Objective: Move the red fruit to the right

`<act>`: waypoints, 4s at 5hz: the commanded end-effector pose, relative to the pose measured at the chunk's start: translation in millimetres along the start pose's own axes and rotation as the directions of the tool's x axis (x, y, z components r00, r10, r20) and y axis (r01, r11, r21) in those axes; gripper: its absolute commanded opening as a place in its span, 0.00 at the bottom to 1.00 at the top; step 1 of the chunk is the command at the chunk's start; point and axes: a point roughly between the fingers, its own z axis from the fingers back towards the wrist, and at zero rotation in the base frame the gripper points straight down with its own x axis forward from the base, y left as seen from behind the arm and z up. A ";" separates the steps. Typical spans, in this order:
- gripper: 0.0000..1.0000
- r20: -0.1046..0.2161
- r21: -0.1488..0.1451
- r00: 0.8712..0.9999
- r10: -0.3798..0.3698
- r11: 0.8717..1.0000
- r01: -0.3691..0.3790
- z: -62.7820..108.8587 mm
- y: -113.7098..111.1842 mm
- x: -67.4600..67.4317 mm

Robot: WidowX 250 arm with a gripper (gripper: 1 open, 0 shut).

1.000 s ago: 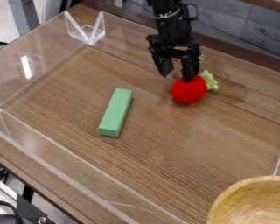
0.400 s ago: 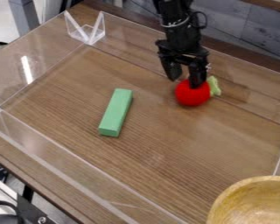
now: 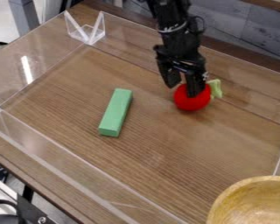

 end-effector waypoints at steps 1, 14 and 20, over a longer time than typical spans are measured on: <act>1.00 0.075 0.017 0.996 -0.055 0.998 0.054 35.3 -8.2 9.7; 1.00 0.066 0.035 0.997 0.045 0.998 -0.047 34.8 7.7 11.8; 1.00 0.094 0.034 0.994 0.053 0.998 -0.056 23.2 1.2 8.8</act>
